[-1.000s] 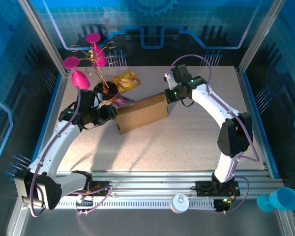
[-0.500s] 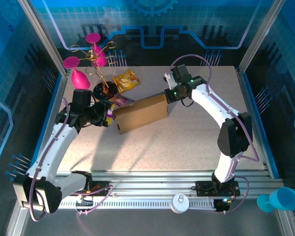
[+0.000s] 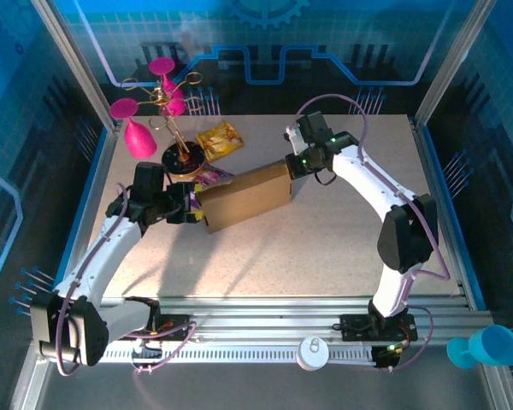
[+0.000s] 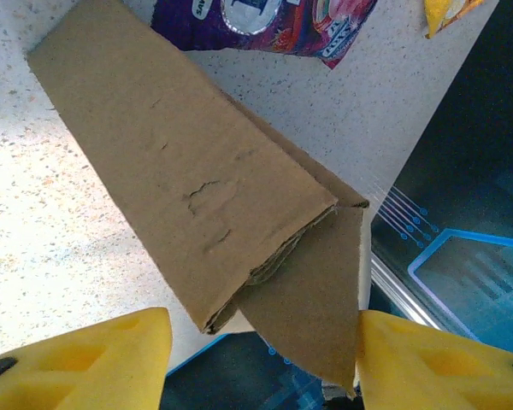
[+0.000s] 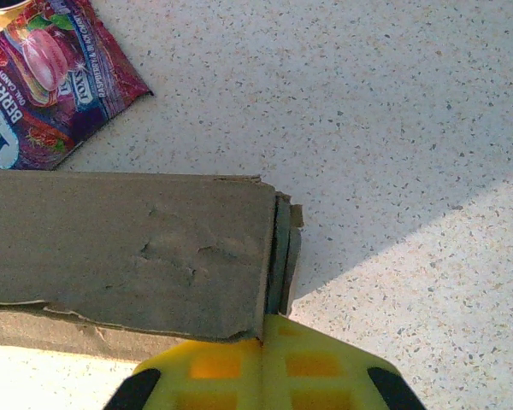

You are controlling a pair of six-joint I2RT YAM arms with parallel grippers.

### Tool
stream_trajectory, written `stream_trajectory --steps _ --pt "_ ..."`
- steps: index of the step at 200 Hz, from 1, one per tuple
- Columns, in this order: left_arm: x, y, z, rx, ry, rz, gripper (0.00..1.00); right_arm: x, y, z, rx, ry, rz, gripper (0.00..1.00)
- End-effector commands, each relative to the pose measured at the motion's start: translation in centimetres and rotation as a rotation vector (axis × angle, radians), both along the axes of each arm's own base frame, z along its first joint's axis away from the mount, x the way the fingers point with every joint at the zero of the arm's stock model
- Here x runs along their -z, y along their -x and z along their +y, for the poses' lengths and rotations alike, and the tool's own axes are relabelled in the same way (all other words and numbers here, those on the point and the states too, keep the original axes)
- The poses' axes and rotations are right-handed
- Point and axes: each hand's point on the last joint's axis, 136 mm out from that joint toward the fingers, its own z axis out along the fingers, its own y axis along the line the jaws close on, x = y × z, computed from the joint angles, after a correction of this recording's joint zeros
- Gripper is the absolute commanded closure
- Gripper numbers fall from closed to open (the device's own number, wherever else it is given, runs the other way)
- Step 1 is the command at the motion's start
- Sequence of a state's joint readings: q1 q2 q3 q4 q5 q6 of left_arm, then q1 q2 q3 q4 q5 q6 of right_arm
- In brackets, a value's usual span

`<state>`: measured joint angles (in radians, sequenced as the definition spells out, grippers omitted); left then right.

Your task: Fold the paper box

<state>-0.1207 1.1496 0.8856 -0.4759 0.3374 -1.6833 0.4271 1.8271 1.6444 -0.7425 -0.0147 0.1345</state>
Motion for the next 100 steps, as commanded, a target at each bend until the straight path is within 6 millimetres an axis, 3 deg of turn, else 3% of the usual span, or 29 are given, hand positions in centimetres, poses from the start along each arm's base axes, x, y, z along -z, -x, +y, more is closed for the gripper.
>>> stream_trajectory --steps 1,92,100 --pt "1.2 -0.1 0.1 -0.026 0.015 0.033 0.46 2.5 1.4 0.3 -0.022 0.045 0.088 1.00" --pt "2.7 0.3 1.0 -0.060 -0.029 0.057 0.64 1.4 1.5 0.3 -0.026 0.031 0.064 1.00" --pt "2.8 0.4 1.0 -0.061 -0.031 0.060 0.67 1.0 1.6 0.3 -0.025 0.023 0.057 0.95"
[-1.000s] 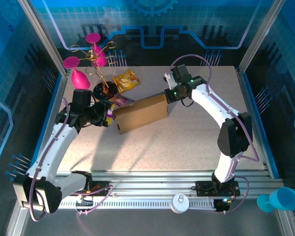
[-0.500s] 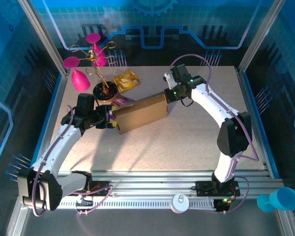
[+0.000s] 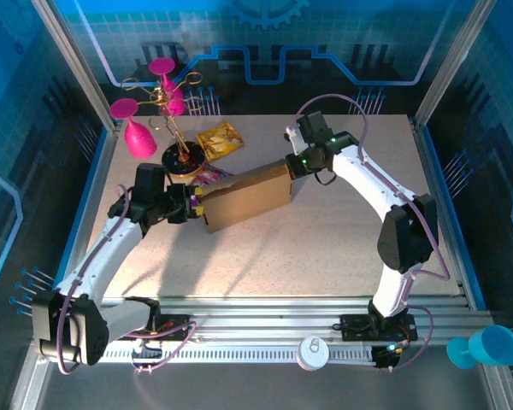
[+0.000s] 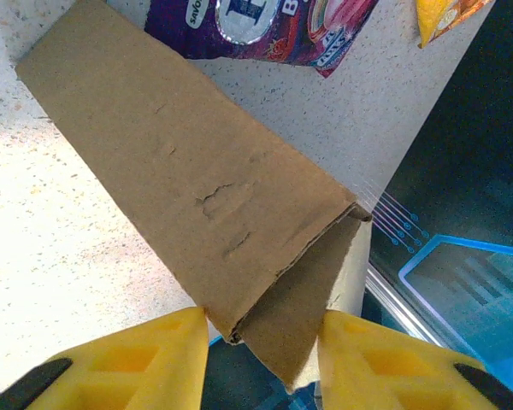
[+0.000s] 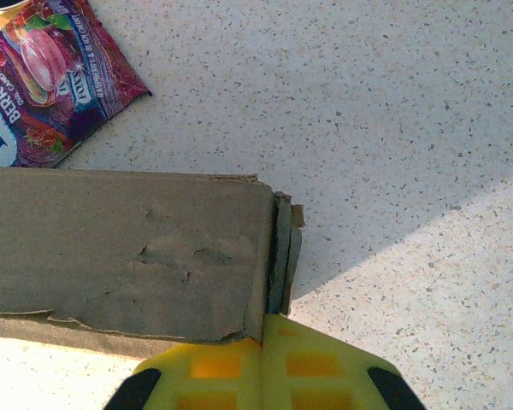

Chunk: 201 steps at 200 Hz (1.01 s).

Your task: Fold the paper box

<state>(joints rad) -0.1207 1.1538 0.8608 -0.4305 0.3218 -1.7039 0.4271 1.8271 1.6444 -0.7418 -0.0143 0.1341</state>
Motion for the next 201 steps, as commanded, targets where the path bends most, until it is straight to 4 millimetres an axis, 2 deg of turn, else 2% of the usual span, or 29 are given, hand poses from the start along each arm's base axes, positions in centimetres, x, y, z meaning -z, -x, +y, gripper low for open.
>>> stream_trajectory --steps 1,22,93,126,141,163,201 --pt "2.3 0.8 0.8 -0.036 -0.032 0.069 0.67 1.0 1.6 0.3 -0.025 0.021 0.057 0.94" --pt "2.4 1.0 0.9 -0.036 -0.035 0.069 0.77 -0.6 1.8 0.3 -0.023 -0.012 0.037 0.80" --pt "2.8 1.1 0.8 -0.024 -0.038 0.078 0.81 -5.1 3.6 0.2 -0.004 -0.232 0.064 0.55" --pt "2.8 1.1 0.7 -0.018 -0.037 0.073 0.81 -6.7 2.7 -0.4 0.085 -0.429 0.092 0.48" --pt "2.8 1.1 0.7 -0.017 -0.038 0.074 0.81 -6.9 1.6 -0.8 0.138 -0.518 0.117 0.44" --pt "2.7 1.1 0.6 -0.014 -0.037 0.071 0.82 -6.4 0.1 -0.4 0.188 -0.583 0.189 0.44" --pt "2.6 1.0 0.6 -0.013 -0.038 0.067 0.82 -3.8 -2.0 0.7 0.234 -0.623 0.273 0.45"
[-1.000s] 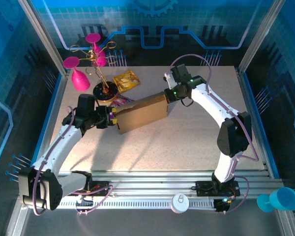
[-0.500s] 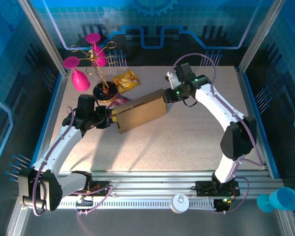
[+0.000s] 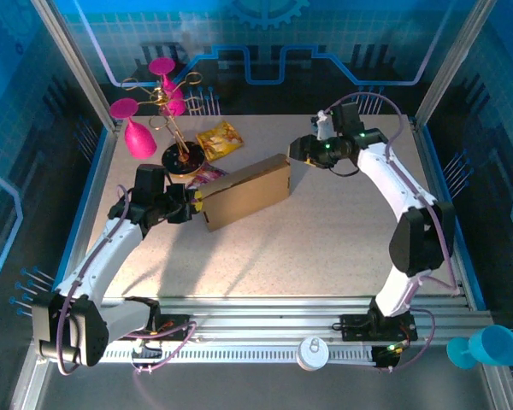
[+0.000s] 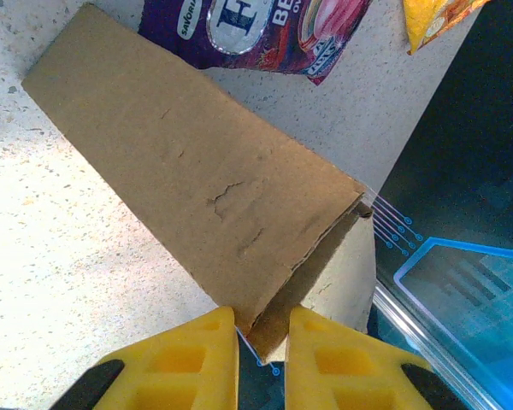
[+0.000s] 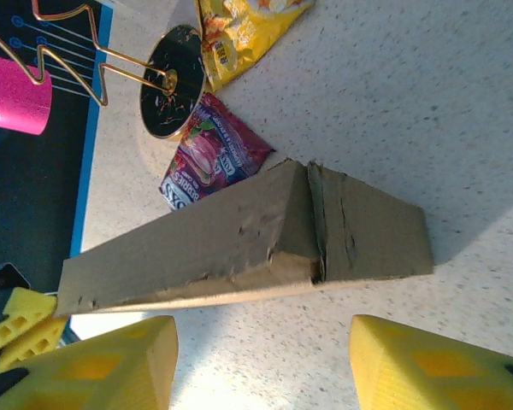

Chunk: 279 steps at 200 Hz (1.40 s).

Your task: Fold the paper box

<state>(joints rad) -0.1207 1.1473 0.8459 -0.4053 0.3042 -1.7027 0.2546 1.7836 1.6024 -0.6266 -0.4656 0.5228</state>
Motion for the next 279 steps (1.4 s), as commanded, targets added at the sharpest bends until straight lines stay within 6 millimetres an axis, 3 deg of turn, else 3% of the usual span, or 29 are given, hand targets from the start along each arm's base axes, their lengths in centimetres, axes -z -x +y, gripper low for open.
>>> stream_trajectory --steps 1,76,135,171,211,242,279 --pt "2.5 1.2 0.3 -0.002 -0.026 0.085 0.82 0.2 -1.2 1.3 0.016 -0.090 0.059 0.45" --pt "2.5 1.2 0.3 0.000 -0.028 0.080 0.83 3.6 -2.2 0.6 0.065 -0.115 0.154 0.47" --pt "2.6 1.3 0.3 0.001 -0.028 0.083 0.85 6.4 -0.8 -0.1 0.106 -0.184 0.235 0.74" --pt "2.6 1.3 0.3 0.005 -0.029 0.080 0.87 6.7 -0.4 -0.3 0.112 -0.190 0.243 0.88" --pt "2.1 1.1 -0.7 0.057 -0.016 0.032 0.93 5.8 -0.1 -0.7 0.114 -0.177 0.213 0.90" --pt "1.8 2.3 -3.2 0.158 -0.014 -0.018 0.93 5.5 1.4 -2.7 0.129 -0.110 0.171 0.90" --pt "2.8 5.5 -7.2 0.299 -0.022 -0.043 0.85 7.3 4.7 -8.5 0.231 -0.003 0.139 0.75"
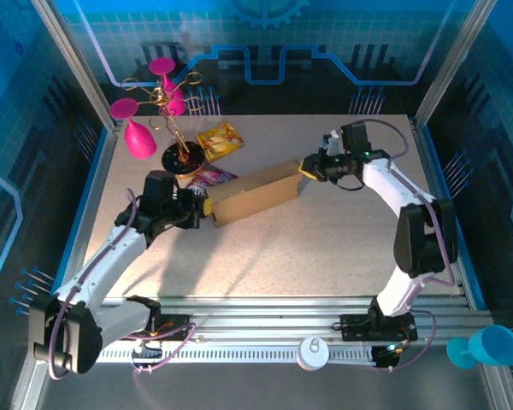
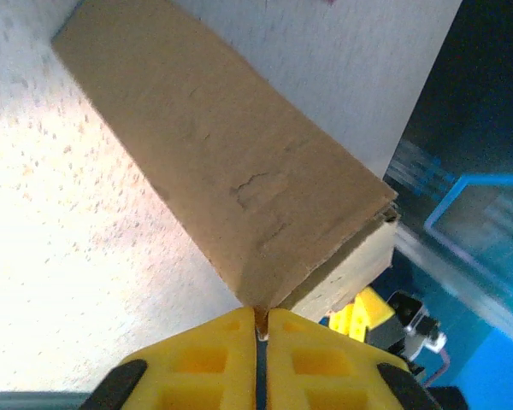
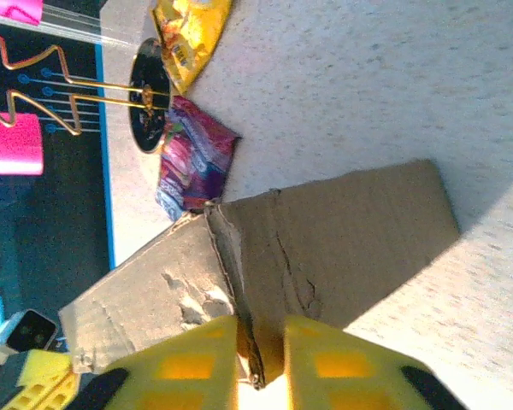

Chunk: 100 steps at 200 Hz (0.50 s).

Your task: Fold the paper box

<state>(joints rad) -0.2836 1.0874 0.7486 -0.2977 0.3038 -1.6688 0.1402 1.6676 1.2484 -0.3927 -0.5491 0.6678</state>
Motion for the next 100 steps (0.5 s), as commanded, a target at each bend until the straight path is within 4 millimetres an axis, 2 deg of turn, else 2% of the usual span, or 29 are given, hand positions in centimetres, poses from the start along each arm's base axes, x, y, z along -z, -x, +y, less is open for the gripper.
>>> stream_trajectory --steps 1,18,42,59,81,86,87,88,90,92,93,95,100 --pt "2.4 3.1 -2.4 0.119 -0.025 0.041 0.85 2.4 2.8 -4.3 0.070 0.120 0.038 0.75" --pt "3.9 5.1 -3.8 0.187 -0.043 0.070 0.79 3.3 4.6 -6.4 0.112 0.149 0.038 0.68" --pt "5.7 7.0 -3.9 0.236 -0.083 0.089 0.69 3.4 6.8 -8.2 0.159 0.220 0.029 0.62" --pt "4.5 7.2 -3.0 0.246 -0.145 0.039 0.64 2.2 7.5 -9.3 0.211 0.280 -0.021 0.59" --pt "1.4 6.8 -1.2 0.254 -0.270 -0.082 0.55 -0.6 7.7 -10.5 0.265 0.376 -0.122 0.50" --pt "0.9 6.9 -0.7 0.256 -0.306 -0.104 0.42 -1.2 7.7 -10.7 0.271 0.408 -0.145 0.45" --pt "0.6 6.8 -0.6 0.257 -0.314 -0.113 0.42 -1.3 7.7 -10.7 0.273 0.413 -0.150 0.43" --pt "0.6 6.9 -0.4 0.258 -0.322 -0.114 0.37 -1.4 7.7 -10.8 0.273 0.419 -0.154 0.39" --pt "0.3 6.9 -0.2 0.256 -0.337 -0.126 0.31 -1.7 7.8 -10.9 0.276 0.434 -0.166 0.29" --pt "0.1 6.9 0.1 0.257 -0.354 -0.134 0.17 -2.1 7.8 -10.9 0.275 0.444 -0.180 0.08" --pt "-0.1 6.9 0.3 0.256 -0.363 -0.140 0.09 -2.2 7.8 -10.9 0.274 0.448 -0.187 0.04" --pt "-0.4 6.9 0.5 0.255 -0.379 -0.151 0.03 -2.5 7.8 -11.0 0.276 0.460 -0.199 0.01" --pt "-1.1 7.0 1.3 0.251 -0.419 -0.180 0.01 -3.2 7.8 -11.1 0.277 0.483 -0.231 0.00"
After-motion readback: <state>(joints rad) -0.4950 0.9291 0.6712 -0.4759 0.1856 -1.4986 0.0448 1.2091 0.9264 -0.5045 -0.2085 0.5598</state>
